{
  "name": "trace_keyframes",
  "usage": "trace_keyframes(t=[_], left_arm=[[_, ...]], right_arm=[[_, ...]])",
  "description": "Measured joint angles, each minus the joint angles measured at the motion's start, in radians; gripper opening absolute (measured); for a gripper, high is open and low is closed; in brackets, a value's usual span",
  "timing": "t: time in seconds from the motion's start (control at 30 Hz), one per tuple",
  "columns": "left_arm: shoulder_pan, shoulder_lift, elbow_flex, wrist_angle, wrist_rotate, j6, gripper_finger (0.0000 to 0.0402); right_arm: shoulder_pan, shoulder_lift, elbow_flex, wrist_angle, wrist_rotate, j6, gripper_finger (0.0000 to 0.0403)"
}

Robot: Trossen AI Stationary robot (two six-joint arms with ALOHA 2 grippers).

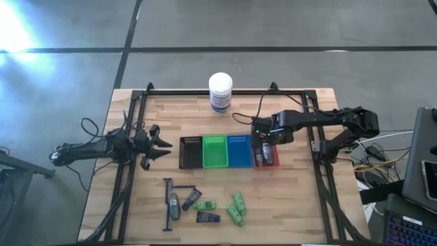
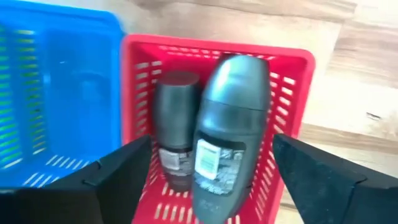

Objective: Pick & Place Travel size toiletries
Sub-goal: Put the black deodorant into the red bin

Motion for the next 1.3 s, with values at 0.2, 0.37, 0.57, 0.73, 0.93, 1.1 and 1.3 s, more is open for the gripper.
trace_keyframes(t=[0.2, 0.37, 0.57, 0.73, 0.93, 1.1, 1.3], left_arm=[[0.000, 0.000, 0.000, 0.000, 0.000, 0.000, 0.0126], [0.000, 0.000, 0.000, 0.001, 0.000, 0.000, 0.0126], [0.000, 0.000, 0.000, 0.119, -0.005, -0.362, 0.0126], [0.000, 0.000, 0.000, 0.178, -0.023, -0.900, 0.0126], [0.000, 0.004, 0.000, 0.192, -0.175, -1.149, 0.0126], [0.000, 0.011, 0.000, 0.190, -0.229, -1.156, 0.0126], [-0.014, 0.032, 0.021, 0.119, -0.096, -1.181, 0.0126]], right_arm=[[0.089, 0.000, 0.079, -0.004, 0.014, -0.011, 0.0355], [0.213, 0.024, 0.145, 0.038, 0.049, 0.065, 0.0356], [0.305, 0.097, 0.198, 0.043, 0.058, 0.213, 0.0342], [0.371, 0.179, 0.270, 0.043, 0.048, 0.295, 0.0333], [0.433, 0.249, 0.367, 0.036, 0.049, 0.398, 0.0337], [0.473, 0.288, 0.411, -0.017, 0.049, 0.474, 0.0353], [0.506, 0.294, 0.425, -0.044, 0.049, 0.512, 0.0360]])
